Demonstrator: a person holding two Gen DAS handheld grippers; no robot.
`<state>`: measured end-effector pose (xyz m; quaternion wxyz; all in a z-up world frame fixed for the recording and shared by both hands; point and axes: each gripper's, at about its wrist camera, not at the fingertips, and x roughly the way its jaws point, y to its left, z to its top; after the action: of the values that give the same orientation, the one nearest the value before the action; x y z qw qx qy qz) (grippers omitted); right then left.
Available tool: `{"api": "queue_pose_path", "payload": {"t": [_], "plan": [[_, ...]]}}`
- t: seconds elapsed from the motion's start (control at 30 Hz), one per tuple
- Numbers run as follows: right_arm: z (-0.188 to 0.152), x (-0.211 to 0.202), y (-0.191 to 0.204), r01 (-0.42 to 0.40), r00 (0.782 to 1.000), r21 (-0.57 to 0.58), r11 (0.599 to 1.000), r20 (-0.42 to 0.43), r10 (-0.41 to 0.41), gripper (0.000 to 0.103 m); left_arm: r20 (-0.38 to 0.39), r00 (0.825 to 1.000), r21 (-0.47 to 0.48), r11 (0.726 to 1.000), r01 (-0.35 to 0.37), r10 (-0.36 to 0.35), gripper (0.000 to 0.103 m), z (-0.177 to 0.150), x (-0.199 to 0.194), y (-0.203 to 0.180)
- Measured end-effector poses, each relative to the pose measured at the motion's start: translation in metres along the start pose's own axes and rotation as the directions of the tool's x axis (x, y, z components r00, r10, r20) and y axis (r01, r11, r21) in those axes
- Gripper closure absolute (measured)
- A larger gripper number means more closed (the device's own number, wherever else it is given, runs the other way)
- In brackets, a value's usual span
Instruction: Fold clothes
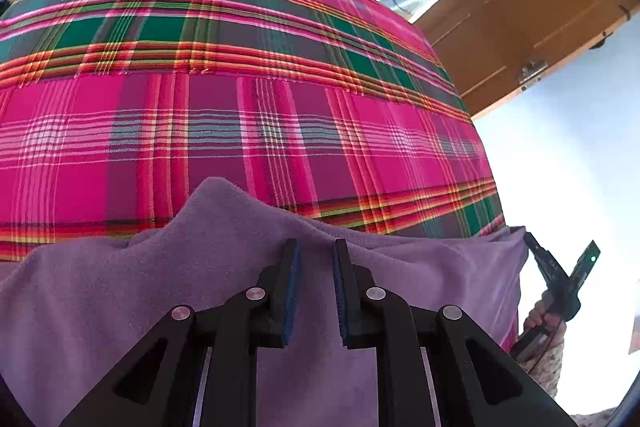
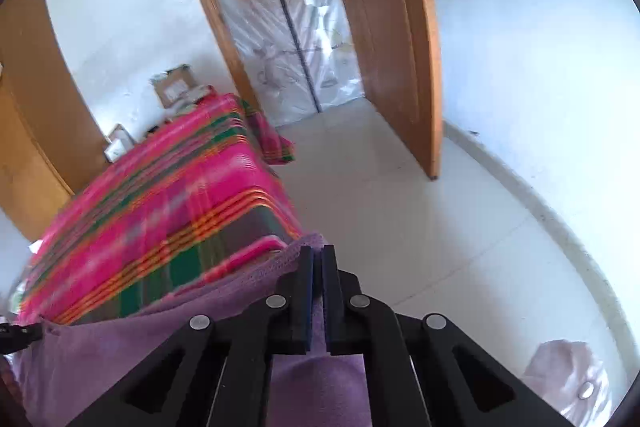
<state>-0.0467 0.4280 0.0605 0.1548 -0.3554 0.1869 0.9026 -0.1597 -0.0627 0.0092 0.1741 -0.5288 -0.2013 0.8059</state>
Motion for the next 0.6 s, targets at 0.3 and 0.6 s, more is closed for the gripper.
{"api": "queue_pose_path", "payload": {"t": [0.3,0.6], "plan": [[0.008,0.011,0.011,-0.004,1.000,-0.030,1.000,-0.019,0.003,0.099,0.013,1.000,-0.012,1.000,-0.005,0.005,0.086,0.000,0.002,-0.001],[0.012,0.026,0.002,-0.051,0.995,0.019,0.999,-0.089,0.052,0.097,0.024,1.000,-0.037,0.999,0.004,-0.003,0.086,0.002,0.003,0.003]]}}
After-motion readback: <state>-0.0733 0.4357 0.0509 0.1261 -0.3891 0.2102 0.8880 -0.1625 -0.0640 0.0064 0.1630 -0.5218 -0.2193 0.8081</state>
